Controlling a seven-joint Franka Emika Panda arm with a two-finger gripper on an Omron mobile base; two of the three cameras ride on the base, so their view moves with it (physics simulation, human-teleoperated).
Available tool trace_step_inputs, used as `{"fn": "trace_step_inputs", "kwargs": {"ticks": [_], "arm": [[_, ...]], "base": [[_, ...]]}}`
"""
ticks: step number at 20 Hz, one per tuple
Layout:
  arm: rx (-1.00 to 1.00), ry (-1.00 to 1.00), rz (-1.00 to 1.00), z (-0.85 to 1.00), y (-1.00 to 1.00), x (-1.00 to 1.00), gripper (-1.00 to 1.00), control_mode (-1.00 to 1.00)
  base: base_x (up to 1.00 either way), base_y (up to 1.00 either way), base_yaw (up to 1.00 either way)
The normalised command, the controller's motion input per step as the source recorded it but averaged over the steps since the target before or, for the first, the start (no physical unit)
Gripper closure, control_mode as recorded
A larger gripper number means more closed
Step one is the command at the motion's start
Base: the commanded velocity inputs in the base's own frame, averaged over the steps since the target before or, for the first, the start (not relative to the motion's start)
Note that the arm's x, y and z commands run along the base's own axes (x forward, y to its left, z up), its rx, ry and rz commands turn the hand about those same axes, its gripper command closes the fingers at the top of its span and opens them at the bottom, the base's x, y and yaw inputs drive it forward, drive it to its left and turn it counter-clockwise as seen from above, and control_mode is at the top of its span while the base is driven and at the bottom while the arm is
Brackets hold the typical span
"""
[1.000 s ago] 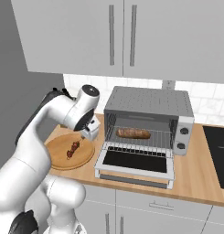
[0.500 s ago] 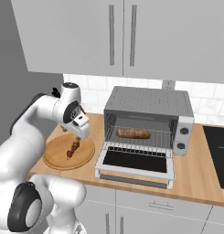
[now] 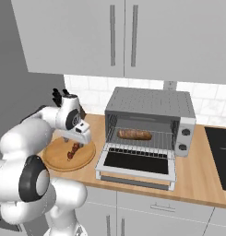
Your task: Pick up the kebab skewer and baguette bread, and place them inside the toaster oven. Close the toaster oven door and start by setting the timer.
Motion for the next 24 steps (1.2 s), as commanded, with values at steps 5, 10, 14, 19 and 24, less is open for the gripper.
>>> {"fn": "trace_step_inputs", "kwargs": {"ticks": [5,10,14,19,24], "arm": [[-0.03,0.03,0.08,-0.49,0.31,0.41,-1.00,-1.00],[0.00,0.00,0.07,-0.46,0.05,0.50,-1.00,-1.00],[0.00,0.00,0.06,-0.50,0.00,0.41,-1.00,-1.00],[0.00,0.00,0.03,-0.38,0.05,0.06,-1.00,-1.00],[0.00,0.00,0.01,-0.27,0.07,0.00,1.00,-1.00]], "base": [[0.00,0.00,0.00],[0.00,0.00,0.00],[0.00,0.00,0.00],[0.00,0.00,0.00],[0.00,0.00,0.00]]}}
